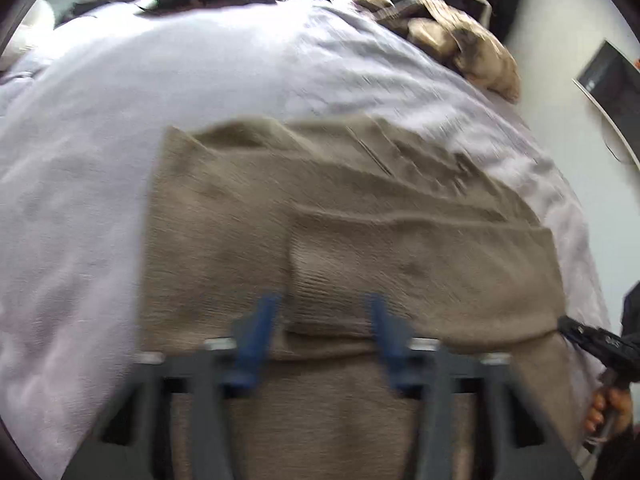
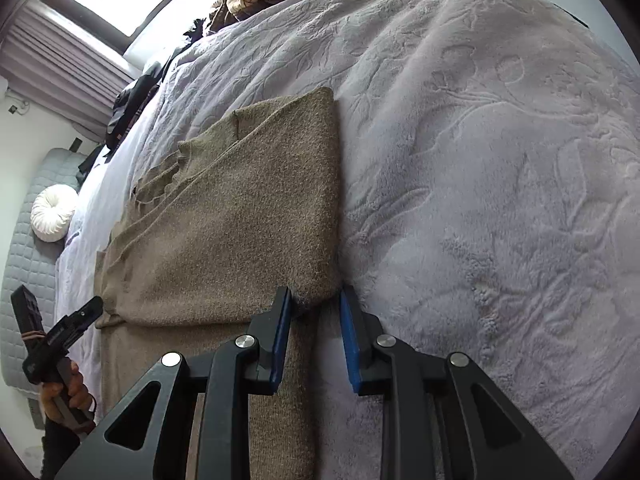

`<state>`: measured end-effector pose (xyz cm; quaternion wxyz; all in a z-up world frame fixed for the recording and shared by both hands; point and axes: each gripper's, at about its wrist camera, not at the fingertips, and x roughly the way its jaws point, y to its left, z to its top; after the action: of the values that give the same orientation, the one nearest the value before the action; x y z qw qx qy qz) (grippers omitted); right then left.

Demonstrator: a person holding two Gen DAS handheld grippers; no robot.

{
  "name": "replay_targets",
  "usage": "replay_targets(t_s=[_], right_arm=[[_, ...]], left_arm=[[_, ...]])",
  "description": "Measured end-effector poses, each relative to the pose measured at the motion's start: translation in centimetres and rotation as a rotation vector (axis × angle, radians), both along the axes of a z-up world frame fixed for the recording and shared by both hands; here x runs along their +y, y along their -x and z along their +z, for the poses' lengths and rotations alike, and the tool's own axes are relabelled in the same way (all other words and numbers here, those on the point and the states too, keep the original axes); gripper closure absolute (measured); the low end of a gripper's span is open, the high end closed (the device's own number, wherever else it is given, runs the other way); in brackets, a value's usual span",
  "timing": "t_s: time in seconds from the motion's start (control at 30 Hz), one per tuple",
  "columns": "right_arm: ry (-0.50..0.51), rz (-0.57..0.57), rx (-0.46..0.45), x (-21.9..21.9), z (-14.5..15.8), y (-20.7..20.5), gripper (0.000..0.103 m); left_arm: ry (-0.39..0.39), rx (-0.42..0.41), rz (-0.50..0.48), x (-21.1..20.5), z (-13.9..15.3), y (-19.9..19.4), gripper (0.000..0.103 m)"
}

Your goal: Fold small clothes

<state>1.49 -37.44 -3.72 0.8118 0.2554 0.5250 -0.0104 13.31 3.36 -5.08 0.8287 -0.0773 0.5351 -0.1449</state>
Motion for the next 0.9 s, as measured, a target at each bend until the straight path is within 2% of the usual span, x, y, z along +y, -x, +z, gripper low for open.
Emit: replay_targets(t_s=[0.03, 0.17, 0.27, 0.37, 0.53, 0.67, 0.73, 0.83, 0.9], right_arm=[[-0.001, -0.002, 0.001, 0.0, 0.0, 0.0, 0.076], [0.0, -0.001, 0.0, 0.0, -0.1, 0.0, 0.076], [-0.002, 0.002, 0.003, 0.0, -0.4, -0.2, 0.076], [0.007, -0.002, 0.001, 0.1, -0.2, -0.1, 0.076], [0.078, 0.006, -0.014, 0.8, 1.2, 0.6, 0.076], [0.146, 0.046, -0.084, 2.4, 2.9, 0.6, 0.076], [0.172, 0.088, -0.072, 3.5, 2.8, -0.1, 0.076], [0.245, 0.145, -0.006, 4.8, 1.3, -1.1, 0.076], [0.254, 0.149, 0.004, 4.9, 0.7, -1.1, 0.076]], left_arm=[[-0.012, 0.018, -0.004, -0.3, -0.4, -0.1, 0.087], [-0.011, 0.004, -0.001, 0.2, -0.3, 0.5, 0.09], [-0.03, 0.011, 0.0, 1.1, -1.2, 0.9, 0.09], [0.01, 0.015, 0.025, 2.3, -1.1, 1.2, 0.09], [-0.073, -0.029, 0.032, 2.2, -0.1, 1.7, 0.09], [-0.087, -0.032, 0.035, 2.1, 0.0, 1.9, 0.09], [-0.099, -0.035, 0.034, 2.0, 0.0, 1.9, 0.09], [-0.107, -0.033, 0.034, 1.8, 0.0, 2.0, 0.09], [-0.109, -0.027, 0.039, 1.8, -0.1, 2.0, 0.09]])
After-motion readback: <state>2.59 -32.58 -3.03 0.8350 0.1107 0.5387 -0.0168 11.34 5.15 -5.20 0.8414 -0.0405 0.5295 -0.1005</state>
